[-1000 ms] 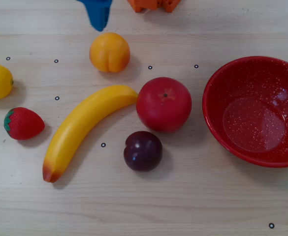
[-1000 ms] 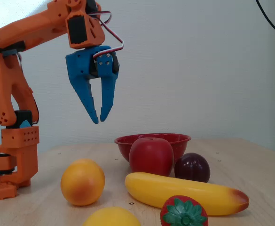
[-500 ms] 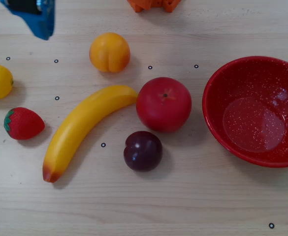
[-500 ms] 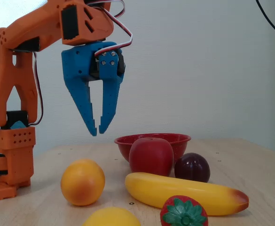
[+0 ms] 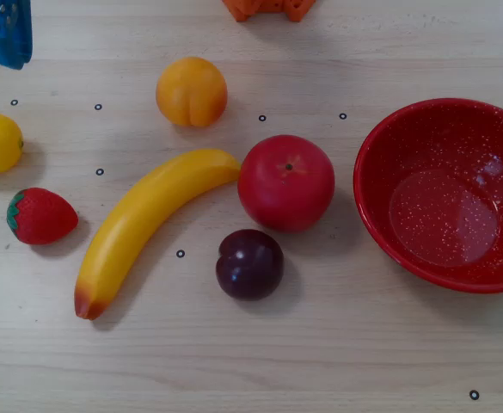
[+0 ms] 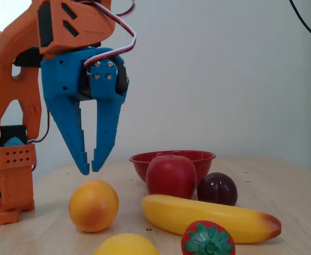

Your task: Put the lemon in the red bowl.

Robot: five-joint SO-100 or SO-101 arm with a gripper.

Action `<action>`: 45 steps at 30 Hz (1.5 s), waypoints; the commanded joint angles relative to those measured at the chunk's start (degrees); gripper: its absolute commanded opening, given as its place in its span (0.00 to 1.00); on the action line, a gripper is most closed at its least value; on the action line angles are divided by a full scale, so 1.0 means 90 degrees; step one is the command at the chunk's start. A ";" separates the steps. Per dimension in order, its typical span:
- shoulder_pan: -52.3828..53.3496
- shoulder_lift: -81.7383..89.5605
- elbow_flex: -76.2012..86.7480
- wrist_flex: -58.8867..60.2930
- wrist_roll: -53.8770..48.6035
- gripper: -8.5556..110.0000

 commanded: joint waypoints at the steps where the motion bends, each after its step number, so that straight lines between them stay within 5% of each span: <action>1: -0.0293 0.0205 -0.0752 0.0127 0.0244 0.07; 23: -0.1045 -0.1396 -0.2813 0.0264 0.1211 0.08; 37: -0.1367 -0.1641 -0.2813 0.0059 0.1729 0.49; 45: -0.1270 -0.1807 -0.2539 0.0000 0.1777 0.60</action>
